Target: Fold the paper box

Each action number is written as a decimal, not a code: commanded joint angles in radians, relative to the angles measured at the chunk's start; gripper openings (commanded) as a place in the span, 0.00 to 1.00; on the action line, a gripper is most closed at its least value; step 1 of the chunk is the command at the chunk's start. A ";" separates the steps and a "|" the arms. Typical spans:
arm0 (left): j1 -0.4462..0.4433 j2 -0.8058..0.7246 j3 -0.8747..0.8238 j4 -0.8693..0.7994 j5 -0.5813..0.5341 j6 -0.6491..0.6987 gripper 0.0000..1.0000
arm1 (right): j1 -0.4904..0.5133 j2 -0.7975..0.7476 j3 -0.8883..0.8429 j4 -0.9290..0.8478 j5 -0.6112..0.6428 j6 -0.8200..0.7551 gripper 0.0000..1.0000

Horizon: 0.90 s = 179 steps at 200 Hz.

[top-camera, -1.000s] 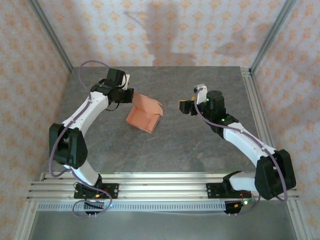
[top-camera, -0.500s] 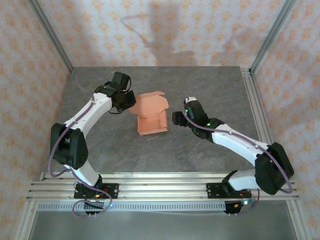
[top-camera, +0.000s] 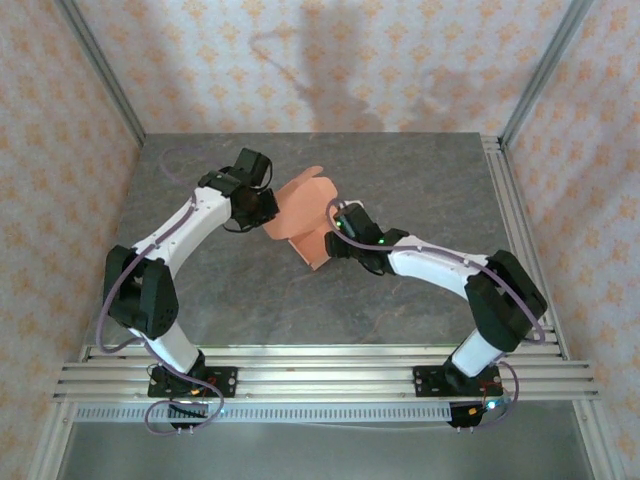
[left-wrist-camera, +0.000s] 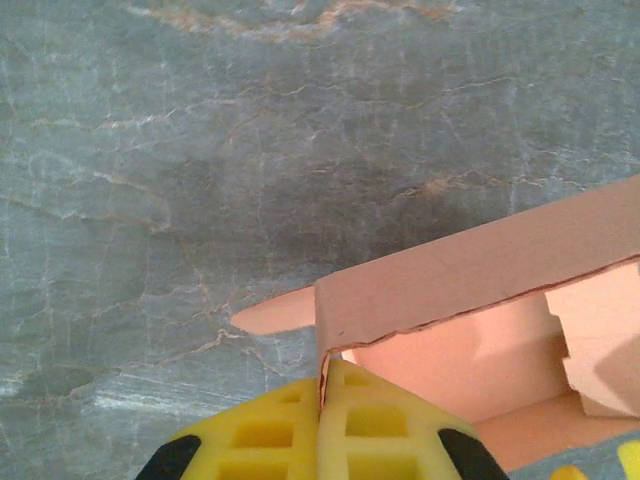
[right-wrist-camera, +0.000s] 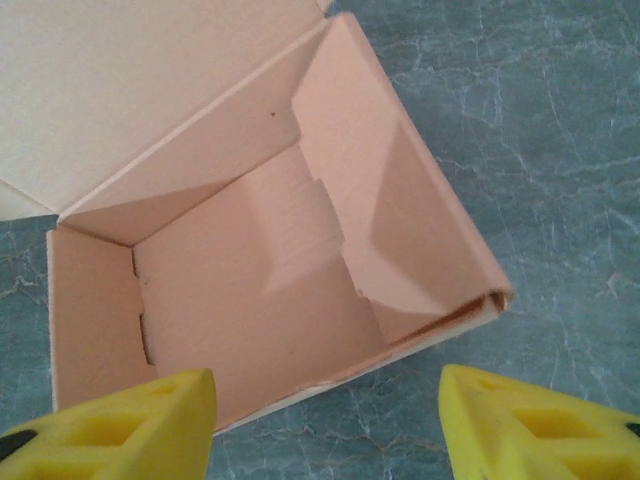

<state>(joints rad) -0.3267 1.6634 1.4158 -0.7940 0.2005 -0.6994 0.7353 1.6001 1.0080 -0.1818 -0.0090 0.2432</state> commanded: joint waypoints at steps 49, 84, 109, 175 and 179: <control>-0.042 0.063 0.166 -0.177 -0.059 0.131 0.00 | -0.086 -0.110 -0.008 -0.016 -0.100 -0.098 0.74; -0.067 0.113 0.238 -0.249 -0.052 0.173 0.00 | -0.137 -0.036 0.000 0.006 -0.187 -0.166 0.65; -0.073 0.138 0.265 -0.274 -0.058 0.195 0.00 | -0.169 0.059 0.063 -0.024 -0.218 -0.166 0.53; -0.086 0.163 0.292 -0.292 -0.061 0.195 0.00 | -0.185 0.189 0.104 -0.016 -0.251 -0.250 0.26; -0.087 0.163 0.293 -0.294 -0.062 0.195 0.00 | -0.184 0.192 0.104 -0.019 -0.250 -0.252 0.24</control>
<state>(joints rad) -0.4000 1.8141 1.6711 -1.0424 0.1703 -0.5217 0.5552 1.7737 1.0740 -0.1886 -0.2417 0.0372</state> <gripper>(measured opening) 0.052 0.279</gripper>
